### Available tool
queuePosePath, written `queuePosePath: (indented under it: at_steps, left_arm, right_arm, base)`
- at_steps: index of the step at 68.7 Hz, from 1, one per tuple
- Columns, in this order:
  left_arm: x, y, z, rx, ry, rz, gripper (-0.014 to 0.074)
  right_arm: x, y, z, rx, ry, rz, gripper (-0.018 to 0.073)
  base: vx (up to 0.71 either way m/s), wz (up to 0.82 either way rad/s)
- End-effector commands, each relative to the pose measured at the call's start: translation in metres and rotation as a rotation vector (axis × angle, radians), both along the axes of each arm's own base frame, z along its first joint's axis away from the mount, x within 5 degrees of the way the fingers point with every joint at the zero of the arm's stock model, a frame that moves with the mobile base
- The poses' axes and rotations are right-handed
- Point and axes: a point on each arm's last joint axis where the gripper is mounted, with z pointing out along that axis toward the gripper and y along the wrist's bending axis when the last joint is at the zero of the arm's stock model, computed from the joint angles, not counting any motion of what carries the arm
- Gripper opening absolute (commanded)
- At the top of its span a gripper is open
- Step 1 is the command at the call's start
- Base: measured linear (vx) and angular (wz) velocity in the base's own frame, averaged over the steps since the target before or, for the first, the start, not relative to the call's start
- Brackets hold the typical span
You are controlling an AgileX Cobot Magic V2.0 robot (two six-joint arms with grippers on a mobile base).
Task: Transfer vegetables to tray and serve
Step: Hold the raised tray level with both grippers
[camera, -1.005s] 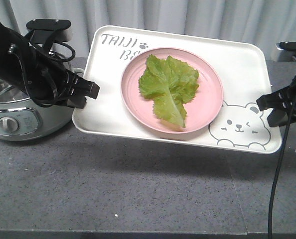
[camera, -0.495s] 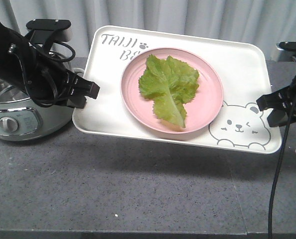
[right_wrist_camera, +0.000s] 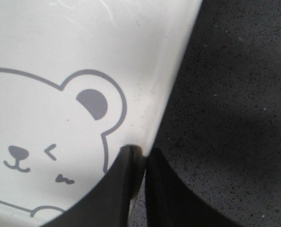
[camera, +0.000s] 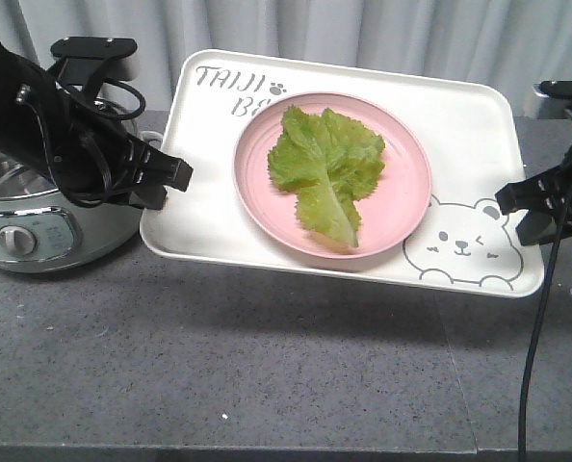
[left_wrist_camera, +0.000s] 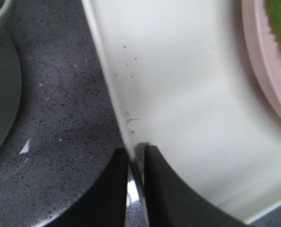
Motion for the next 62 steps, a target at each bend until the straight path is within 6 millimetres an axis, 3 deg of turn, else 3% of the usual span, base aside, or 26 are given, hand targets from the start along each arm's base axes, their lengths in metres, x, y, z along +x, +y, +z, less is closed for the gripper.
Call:
queuePosePath:
  at_steps: [1, 62]
  left_arm:
    - [-0.0122, -0.0175, 0.0334, -0.207, -0.110, -0.043, -0.0006]
    - [-0.0122, -0.0175, 0.0334, -0.207, -0.110, -0.043, -0.0006]
  right_arm:
    - [-0.0079, 0.0168, 0.0252, 0.125, -0.096, 0.061, 0.0004]
    - [-0.0081, 0.0169, 0.0251, 0.127, -0.094, 0.062, 0.0004]
  base:
    - [0.00, 0.00]
    - [0.00, 0.00]
